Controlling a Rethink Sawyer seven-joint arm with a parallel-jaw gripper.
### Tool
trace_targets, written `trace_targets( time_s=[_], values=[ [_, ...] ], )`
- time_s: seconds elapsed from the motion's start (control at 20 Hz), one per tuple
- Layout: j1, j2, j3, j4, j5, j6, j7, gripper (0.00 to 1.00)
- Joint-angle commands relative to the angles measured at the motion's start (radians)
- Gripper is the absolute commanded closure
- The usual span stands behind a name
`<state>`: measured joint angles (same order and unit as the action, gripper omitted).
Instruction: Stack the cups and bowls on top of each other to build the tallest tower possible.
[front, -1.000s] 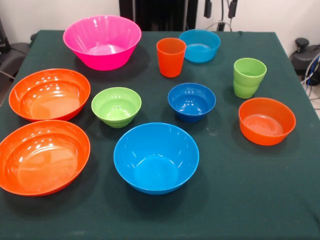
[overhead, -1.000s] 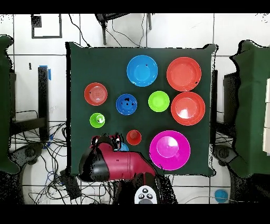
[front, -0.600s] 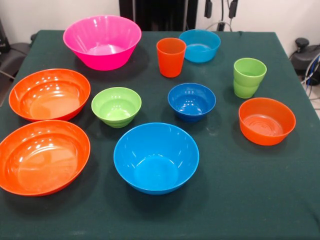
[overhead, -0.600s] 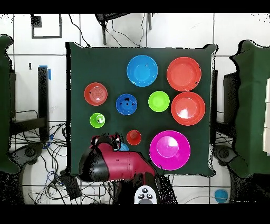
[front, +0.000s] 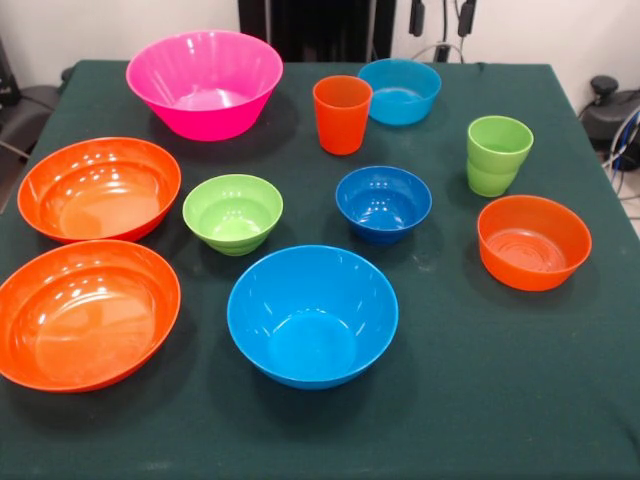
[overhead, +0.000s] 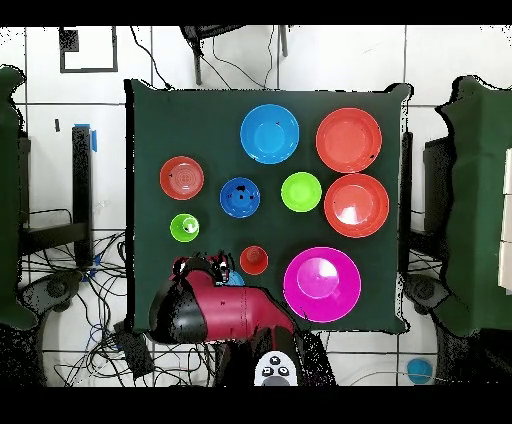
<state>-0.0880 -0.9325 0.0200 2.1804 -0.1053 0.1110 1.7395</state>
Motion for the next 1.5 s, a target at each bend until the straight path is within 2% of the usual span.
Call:
trace_targets(
  time_s=[0.05,1.15,1.4,1.5],
  values=[
    [-0.002,0.041,0.054,0.05,-0.047,0.051,0.091,0.0],
    [0.017,0.054,0.039,0.046,-0.05,0.035,0.1,0.0],
    [0.023,0.048,0.031,0.033,-0.042,0.067,0.096,0.0],
    [-0.039,0.034,0.1,0.079,-0.015,0.018,0.125,0.0]
  ],
)
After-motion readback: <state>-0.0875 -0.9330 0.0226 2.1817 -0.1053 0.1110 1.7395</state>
